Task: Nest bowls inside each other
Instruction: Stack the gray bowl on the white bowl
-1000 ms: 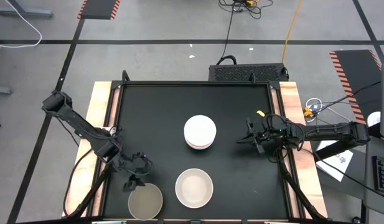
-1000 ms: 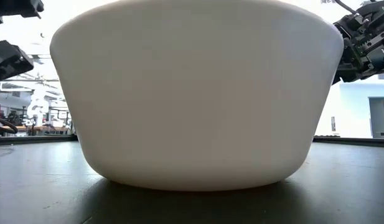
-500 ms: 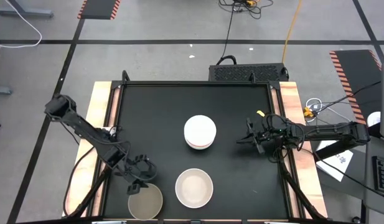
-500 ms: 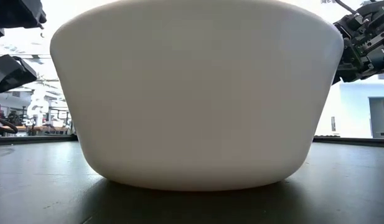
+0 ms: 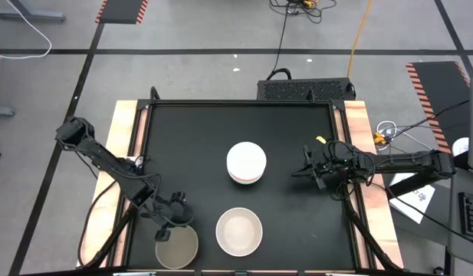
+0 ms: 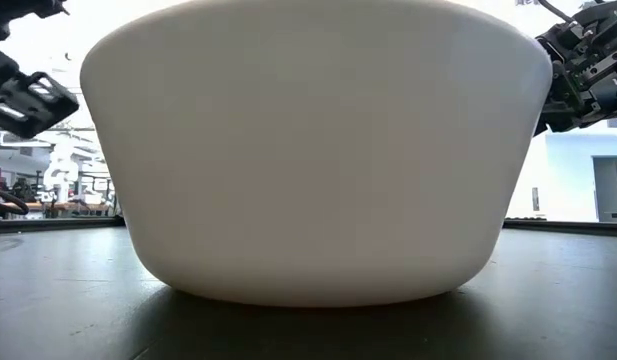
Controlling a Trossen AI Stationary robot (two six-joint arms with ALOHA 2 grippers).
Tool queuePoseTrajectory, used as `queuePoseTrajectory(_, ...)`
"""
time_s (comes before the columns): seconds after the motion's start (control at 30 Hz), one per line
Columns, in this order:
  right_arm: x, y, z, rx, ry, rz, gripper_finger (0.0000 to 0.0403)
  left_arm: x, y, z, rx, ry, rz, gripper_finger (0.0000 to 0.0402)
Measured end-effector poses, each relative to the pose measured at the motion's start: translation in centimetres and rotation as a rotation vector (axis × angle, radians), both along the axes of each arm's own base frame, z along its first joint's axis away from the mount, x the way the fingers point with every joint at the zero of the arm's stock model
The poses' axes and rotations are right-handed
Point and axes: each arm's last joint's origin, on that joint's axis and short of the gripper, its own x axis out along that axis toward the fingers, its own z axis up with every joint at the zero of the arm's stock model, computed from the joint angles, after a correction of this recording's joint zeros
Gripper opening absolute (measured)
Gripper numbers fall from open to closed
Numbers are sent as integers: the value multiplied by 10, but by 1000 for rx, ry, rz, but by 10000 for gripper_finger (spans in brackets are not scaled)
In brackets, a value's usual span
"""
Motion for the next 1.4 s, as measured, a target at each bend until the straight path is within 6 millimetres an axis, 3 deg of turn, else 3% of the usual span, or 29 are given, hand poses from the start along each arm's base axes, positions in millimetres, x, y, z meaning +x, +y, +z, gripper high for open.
queuePoseTrajectory(0.2, 0, 0, 0, 0, 0, 0, 0, 5, 1, 3, 44, -89, -84, 7)
queuePoseTrajectory(0.47, 0, 0, 0, 0, 1, 1, 0, 19, 24, 12, 95, -160, -96, 6)
queuePoseTrajectory(0.67, 0, 0, -1, 1, 10, 1, 0, 27, 52, 46, 132, -327, -95, 6)
queuePoseTrajectory(0.87, 0, 0, -1, -17, 4, 3, 0, 41, 95, 90, 181, -470, 11, 6)
queuePoseTrajectory(1.2, 0, 0, -1, -31, 4, 5, 0, 94, 176, 153, 165, -472, 239, 6)
queuePoseTrajectory(1.4, 0, 0, -2, -39, 8, 6, 0, 140, 204, 167, 174, -353, 281, 5)
